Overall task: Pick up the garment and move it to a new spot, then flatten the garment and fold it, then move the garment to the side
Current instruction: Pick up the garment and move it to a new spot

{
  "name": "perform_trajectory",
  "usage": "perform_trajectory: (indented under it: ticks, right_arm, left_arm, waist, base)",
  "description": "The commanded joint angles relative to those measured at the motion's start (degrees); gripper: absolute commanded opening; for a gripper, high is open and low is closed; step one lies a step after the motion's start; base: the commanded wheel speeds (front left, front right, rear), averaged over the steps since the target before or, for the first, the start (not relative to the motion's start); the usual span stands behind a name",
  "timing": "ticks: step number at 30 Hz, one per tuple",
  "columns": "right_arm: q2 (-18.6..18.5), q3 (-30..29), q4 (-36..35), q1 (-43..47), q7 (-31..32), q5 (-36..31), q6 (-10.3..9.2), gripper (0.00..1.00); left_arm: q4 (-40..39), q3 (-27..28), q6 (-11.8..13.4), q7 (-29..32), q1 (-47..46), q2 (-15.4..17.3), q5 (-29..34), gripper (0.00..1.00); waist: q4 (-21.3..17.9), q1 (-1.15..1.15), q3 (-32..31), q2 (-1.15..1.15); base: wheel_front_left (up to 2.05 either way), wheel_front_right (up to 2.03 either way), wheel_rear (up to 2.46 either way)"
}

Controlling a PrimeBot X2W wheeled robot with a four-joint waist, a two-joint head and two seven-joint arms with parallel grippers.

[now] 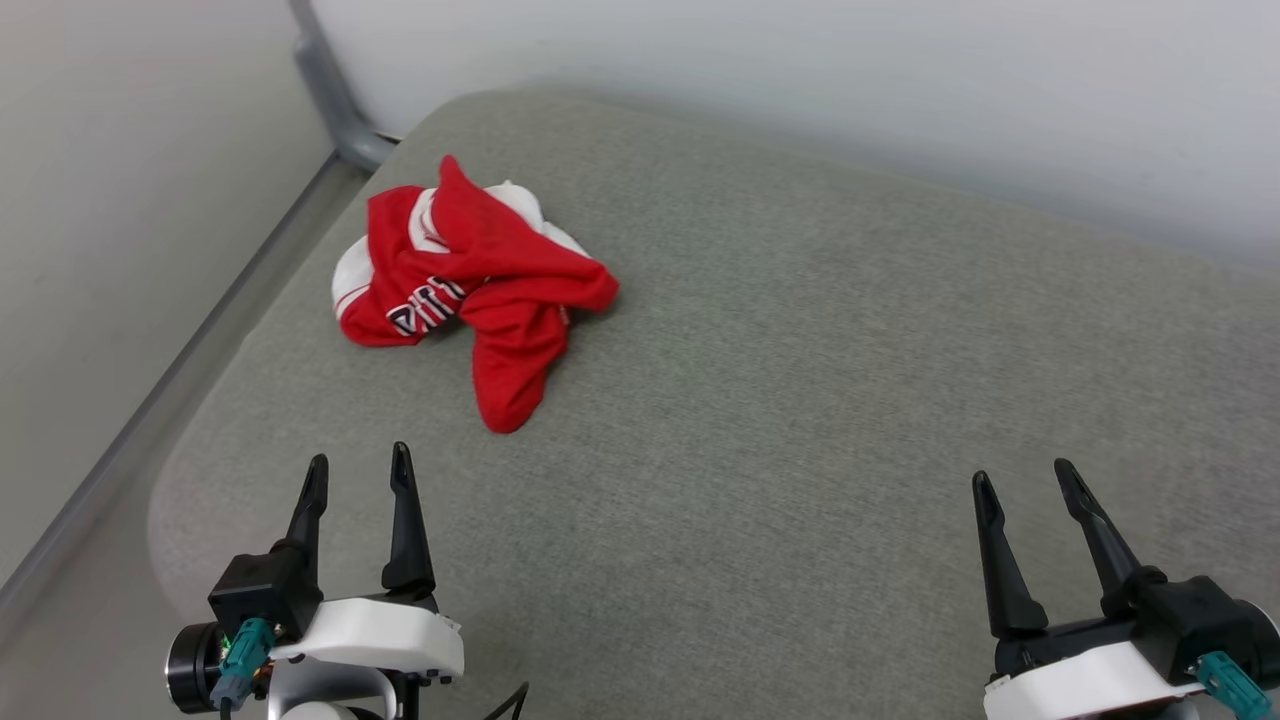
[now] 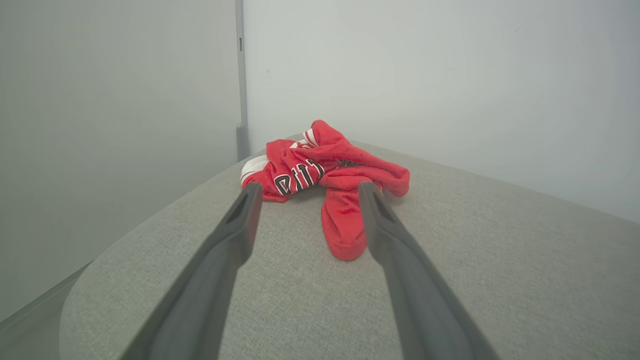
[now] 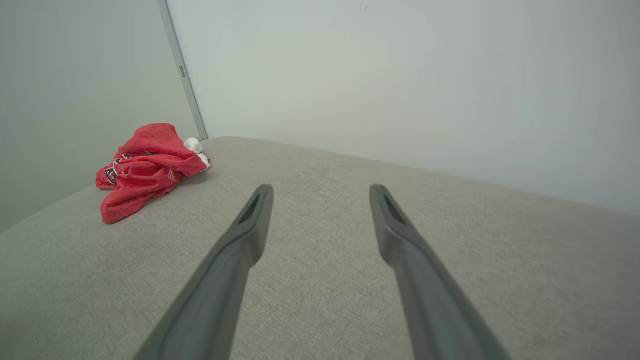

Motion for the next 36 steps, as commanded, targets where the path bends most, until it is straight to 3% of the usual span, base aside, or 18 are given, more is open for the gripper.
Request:
perform_trajectory:
  ticks: [1,7,14,25,31,36]
  right_arm:
    - [0.12,0.03,-0.18,-0.67,-0.14,-0.31,-0.02,1.00]
    - [0.12,0.36,0.01,-1.30,-0.14,-0.87,-0.02,1.00]
    - [0.11,0.75,-0.23,-1.67,-0.14,-1.33,-0.03,1.00]
    - [-1.23,-0.94,-2.35,-4.19,-0.14,-4.06,-0.03,1.00]
    - [-2.26,-2.46,-3.78,-6.78,-0.14,-4.72,-0.03,1.00]
    - [-2.43,-3.72,-5.07,-8.04,-0.14,-4.98,-0.03,1.00]
  left_arm:
    - [0.13,-0.11,0.13,-0.15,-0.34,-0.04,-0.31,1.00]
    - [0.34,0.22,0.28,-0.15,-0.41,-0.04,-0.96,1.00]
    - [0.63,1.89,-0.74,-0.15,-2.03,-0.03,-0.39,1.00]
    - [6.90,11.45,-8.51,-0.14,-20.07,1.23,-0.10,1.00]
    - [12.80,12.64,-11.10,-0.15,-32.53,6.36,-0.87,1.00]
    - [19.48,9.18,-11.94,1.68,-41.45,12.19,-3.19,1.00]
  waist:
    - [1.84,0.00,0.67,0.00]
    - [3.66,0.00,1.21,0.00]
    - [2.61,0.00,1.87,0.00]
    - [-0.54,0.00,8.30,0.00]
    - [-3.26,0.00,13.52,0.00]
    - [-5.22,0.00,16.53,0.00]
  base:
    - [0.00,0.00,0.00]
    - [0.00,0.00,0.00]
    - [0.00,0.00,0.00]
    - [0.00,0.00,0.00]
    - [0.00,0.00,0.00]
    - [0.00,0.00,0.00]
